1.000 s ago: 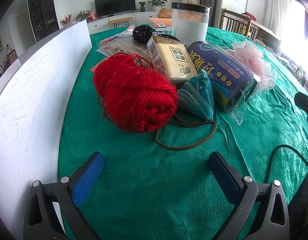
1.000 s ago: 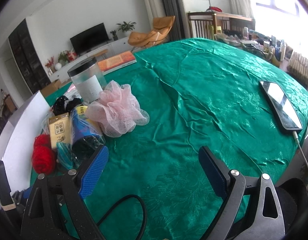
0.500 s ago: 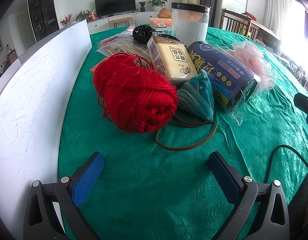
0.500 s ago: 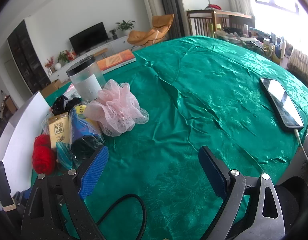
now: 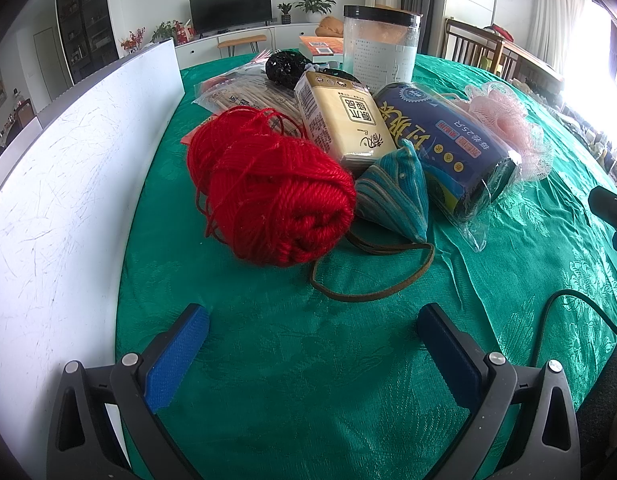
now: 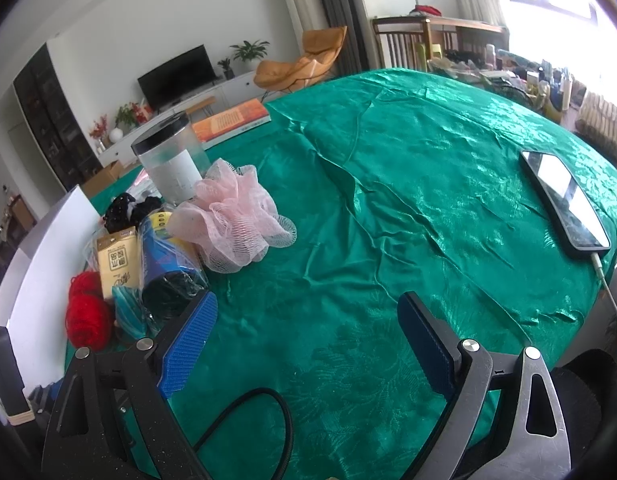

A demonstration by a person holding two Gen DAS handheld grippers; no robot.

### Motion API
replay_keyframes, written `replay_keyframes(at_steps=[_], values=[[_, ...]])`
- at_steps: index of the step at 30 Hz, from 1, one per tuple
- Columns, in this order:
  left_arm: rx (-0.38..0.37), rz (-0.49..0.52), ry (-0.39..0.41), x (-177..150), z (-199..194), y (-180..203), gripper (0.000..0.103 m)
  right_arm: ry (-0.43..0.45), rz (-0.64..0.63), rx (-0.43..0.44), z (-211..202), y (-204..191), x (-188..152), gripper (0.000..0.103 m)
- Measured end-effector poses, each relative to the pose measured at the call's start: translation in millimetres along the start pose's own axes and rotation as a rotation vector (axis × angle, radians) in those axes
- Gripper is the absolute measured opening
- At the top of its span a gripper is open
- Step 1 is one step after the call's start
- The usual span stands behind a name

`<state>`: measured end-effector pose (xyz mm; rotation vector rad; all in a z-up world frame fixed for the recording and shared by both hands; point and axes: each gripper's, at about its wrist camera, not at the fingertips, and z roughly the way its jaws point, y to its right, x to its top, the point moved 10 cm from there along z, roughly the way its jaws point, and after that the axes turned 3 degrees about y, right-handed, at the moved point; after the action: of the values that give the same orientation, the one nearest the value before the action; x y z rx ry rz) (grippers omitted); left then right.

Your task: Organize soft objects

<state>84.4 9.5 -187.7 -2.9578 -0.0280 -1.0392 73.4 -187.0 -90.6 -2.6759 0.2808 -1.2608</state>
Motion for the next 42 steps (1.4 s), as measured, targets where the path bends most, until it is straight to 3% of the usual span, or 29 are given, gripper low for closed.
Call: replay_keyframes(at_steps=[16,23,25,28,31,34,37,40,42], values=[[-0.002,0.006,-0.015,0.0,0.5,-0.2,0.103,-0.003,0.011,0.012,4.1,9.3,3.6,0.093],[-0.006,0.000,-0.105,-2.8,-2.3,-13.1,0.103,-0.010,0.192,0.146,5.9,28.2,2.0,0.093],[-0.023,0.018,-0.103,-4.6,-3.9,-12.1,0.103,-0.051,0.170,0.197,12.4,16.4,2.1,0.093],[-0.028,0.035,-0.096,-7.8,-5.7,-10.9,0.103,-0.114,0.035,0.236,25.5,-13.8,1.6,0.093],[-0.027,0.036,-0.095,-8.5,-5.2,-10.6,0.103,-0.142,-0.064,0.200,55.2,-29.7,14.6,0.093],[-0.033,0.043,-0.103,-9.3,-5.5,-9.0,0.103,-0.238,-0.085,0.113,108.5,-21.7,31.1,0.093],[-0.047,0.065,-0.106,-11.5,-6.8,-7.9,0.103,-0.126,-0.010,-0.093,116.6,28.7,62.3,0.093],[-0.036,0.049,-0.093,-9.5,-5.0,-9.0,0.103,-0.040,0.089,-0.045,90.7,48.1,60.9,0.093],[-0.028,0.032,-0.095,-5.6,-1.9,-9.0,0.103,-0.022,0.075,-0.031,76.6,50.8,43.2,0.093]])
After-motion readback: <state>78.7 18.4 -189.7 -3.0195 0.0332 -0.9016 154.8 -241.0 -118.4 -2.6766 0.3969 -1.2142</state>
